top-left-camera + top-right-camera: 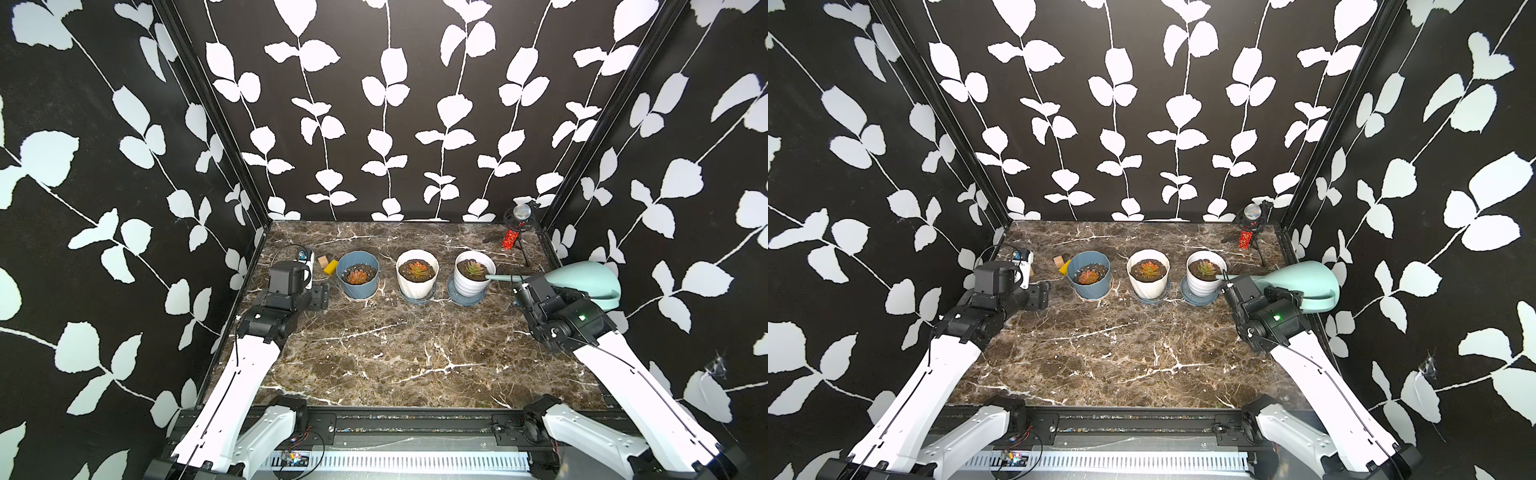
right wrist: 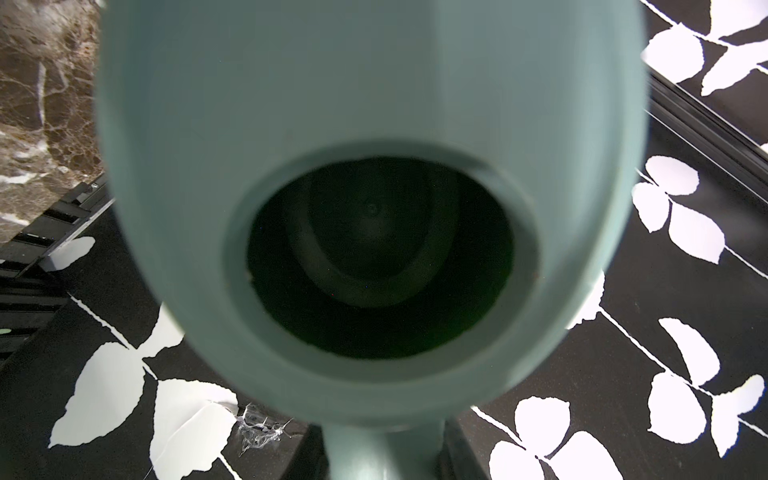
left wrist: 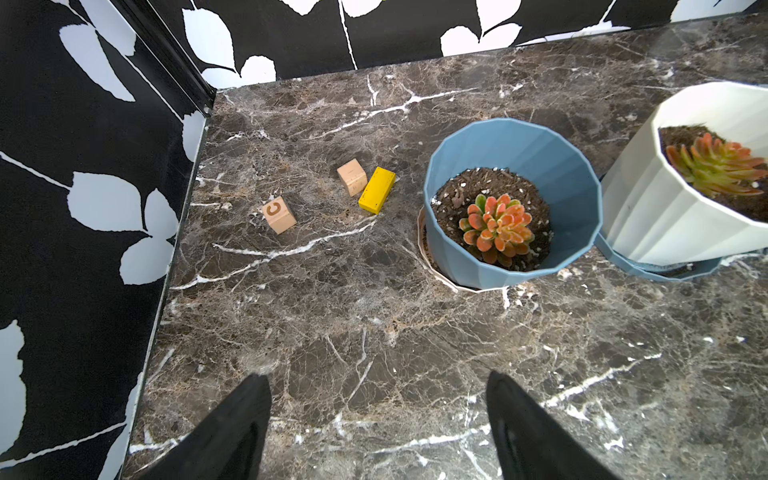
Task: Water the succulent around the soil edge
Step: Water the soil of the potted plant with water.
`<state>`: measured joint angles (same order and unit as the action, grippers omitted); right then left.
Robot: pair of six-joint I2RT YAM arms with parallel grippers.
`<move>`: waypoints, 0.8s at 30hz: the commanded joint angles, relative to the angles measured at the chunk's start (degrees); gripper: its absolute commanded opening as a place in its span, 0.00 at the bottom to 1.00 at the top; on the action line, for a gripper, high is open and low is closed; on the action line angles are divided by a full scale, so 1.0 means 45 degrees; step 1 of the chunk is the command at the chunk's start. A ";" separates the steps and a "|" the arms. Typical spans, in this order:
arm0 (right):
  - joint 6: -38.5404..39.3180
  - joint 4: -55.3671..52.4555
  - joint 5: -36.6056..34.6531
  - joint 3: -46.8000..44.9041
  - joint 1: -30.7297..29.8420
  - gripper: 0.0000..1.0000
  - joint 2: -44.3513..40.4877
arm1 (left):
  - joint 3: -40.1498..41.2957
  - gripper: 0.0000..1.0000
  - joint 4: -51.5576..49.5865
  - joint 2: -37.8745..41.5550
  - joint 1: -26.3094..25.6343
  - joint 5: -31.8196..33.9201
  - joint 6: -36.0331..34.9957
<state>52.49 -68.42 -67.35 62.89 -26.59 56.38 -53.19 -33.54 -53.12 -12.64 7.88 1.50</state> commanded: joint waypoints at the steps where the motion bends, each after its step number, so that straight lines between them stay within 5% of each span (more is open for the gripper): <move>1: -0.0428 -0.0067 -0.0926 0.0581 0.0081 0.00 0.0213 | -0.0036 0.83 -0.0223 0.0306 0.0075 -0.0123 0.0019; 24: 0.3093 0.3612 -0.1323 0.0692 0.1186 0.00 0.0551 | -0.0036 0.83 -0.0242 0.0400 0.0068 0.0041 -0.0040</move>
<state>63.33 -57.67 -69.60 63.48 -22.20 59.96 -53.19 -33.54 -52.36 -12.64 7.94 1.50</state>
